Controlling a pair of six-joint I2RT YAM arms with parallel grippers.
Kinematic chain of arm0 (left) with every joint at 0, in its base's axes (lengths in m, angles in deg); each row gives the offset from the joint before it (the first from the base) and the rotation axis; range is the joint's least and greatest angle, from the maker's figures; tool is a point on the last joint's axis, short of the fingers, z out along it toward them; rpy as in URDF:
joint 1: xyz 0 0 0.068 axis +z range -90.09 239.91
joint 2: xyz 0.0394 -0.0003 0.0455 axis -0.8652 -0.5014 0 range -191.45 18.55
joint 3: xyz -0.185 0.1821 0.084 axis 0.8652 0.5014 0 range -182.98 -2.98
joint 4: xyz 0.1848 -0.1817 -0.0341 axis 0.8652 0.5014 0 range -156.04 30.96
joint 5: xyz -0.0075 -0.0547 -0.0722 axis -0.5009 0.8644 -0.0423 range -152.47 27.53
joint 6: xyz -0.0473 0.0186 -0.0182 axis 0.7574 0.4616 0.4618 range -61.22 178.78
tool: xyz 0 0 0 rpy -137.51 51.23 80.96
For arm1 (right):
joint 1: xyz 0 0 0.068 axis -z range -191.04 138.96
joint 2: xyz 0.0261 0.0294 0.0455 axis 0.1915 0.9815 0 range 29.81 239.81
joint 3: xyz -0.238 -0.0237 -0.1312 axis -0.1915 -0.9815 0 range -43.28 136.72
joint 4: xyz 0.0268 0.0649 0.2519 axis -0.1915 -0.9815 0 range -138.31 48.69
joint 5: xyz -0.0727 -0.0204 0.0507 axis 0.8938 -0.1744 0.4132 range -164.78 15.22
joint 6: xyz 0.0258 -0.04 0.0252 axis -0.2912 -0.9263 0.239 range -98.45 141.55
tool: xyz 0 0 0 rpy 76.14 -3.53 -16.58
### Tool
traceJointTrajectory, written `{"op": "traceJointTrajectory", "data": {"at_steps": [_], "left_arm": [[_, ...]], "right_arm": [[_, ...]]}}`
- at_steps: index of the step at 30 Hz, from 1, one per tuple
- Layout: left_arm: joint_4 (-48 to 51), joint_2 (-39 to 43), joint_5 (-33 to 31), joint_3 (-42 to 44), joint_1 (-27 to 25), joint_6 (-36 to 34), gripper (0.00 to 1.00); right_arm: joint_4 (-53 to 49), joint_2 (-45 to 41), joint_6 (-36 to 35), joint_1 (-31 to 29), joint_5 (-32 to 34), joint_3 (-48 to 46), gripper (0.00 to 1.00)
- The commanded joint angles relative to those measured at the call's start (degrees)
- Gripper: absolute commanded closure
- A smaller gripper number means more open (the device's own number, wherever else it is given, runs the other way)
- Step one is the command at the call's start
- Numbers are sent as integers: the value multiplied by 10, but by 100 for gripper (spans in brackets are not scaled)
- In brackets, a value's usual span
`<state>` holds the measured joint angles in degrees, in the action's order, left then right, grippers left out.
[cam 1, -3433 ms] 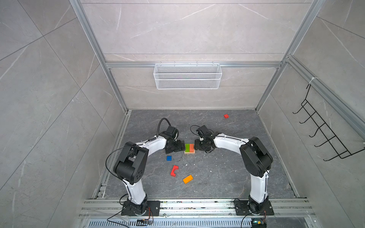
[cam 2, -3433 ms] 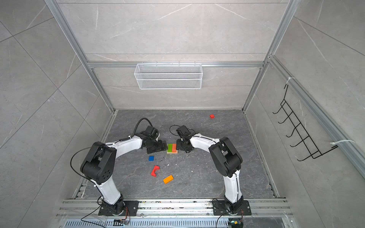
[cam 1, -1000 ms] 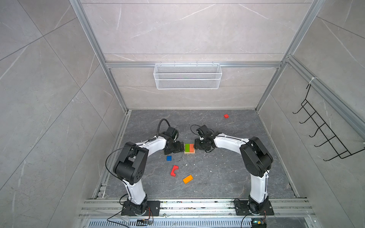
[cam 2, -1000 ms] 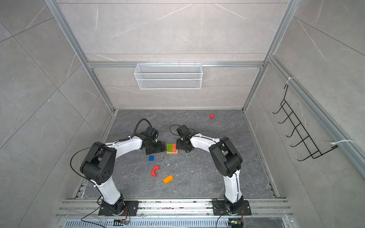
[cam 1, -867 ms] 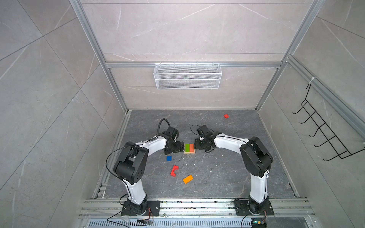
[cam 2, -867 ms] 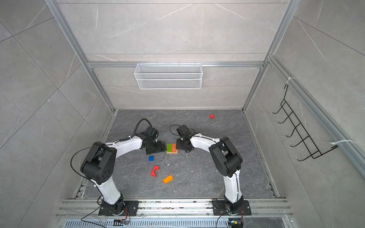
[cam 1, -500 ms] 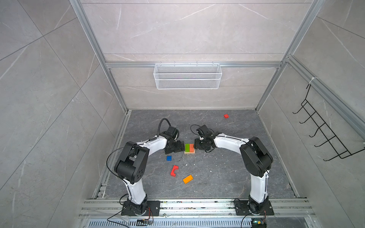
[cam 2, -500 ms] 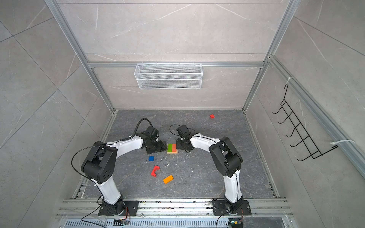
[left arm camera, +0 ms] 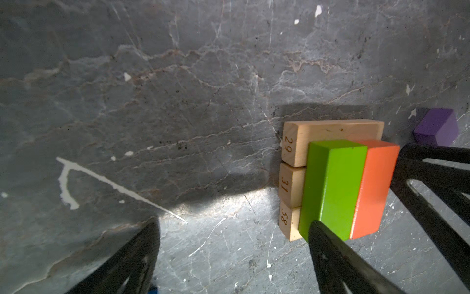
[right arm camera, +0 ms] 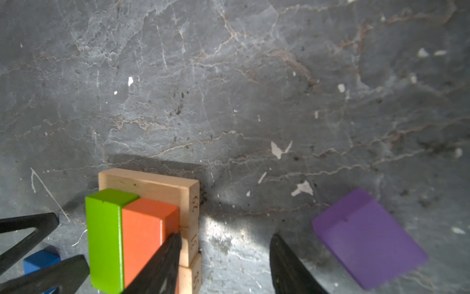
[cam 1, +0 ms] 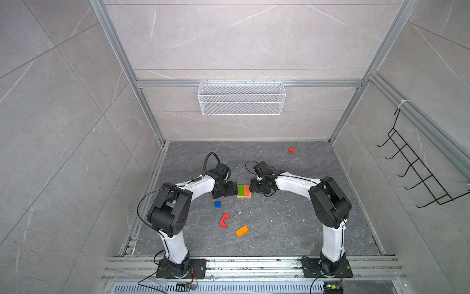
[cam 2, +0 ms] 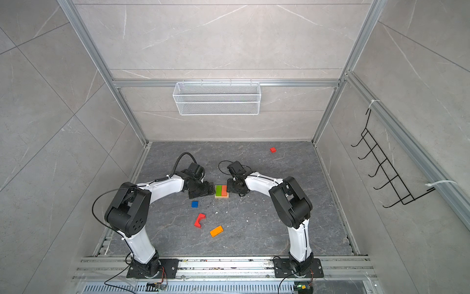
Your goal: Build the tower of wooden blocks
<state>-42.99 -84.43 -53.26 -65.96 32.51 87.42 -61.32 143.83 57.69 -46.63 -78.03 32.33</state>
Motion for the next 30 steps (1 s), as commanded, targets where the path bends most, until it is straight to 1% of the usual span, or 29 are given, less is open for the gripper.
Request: {"op": "traceJointTrajectory", "data": {"at_steps": [1, 7, 15, 23, 26, 30], "left_arm": [[5, -13, 11, -6, -3, -6, 6], [10, -13, 10, -8, -3, -10, 6], [16, -10, 3, -13, -3, -10, 6], [44, 0, -9, -48, -3, -18, 5], [61, 15, -14, -60, -3, -25, 5], [86, 44, -25, -65, -3, -35, 5]], "right_arm": [[7, -5, -13, 3, -3, 2, 60], [10, -4, -15, 3, -7, 3, 59], [2, -17, -7, 2, 11, -3, 60], [0, -55, -5, 2, 33, -19, 59], [-1, -76, -10, 2, 36, -27, 58], [1, -105, -18, 3, 30, -41, 55]]}}
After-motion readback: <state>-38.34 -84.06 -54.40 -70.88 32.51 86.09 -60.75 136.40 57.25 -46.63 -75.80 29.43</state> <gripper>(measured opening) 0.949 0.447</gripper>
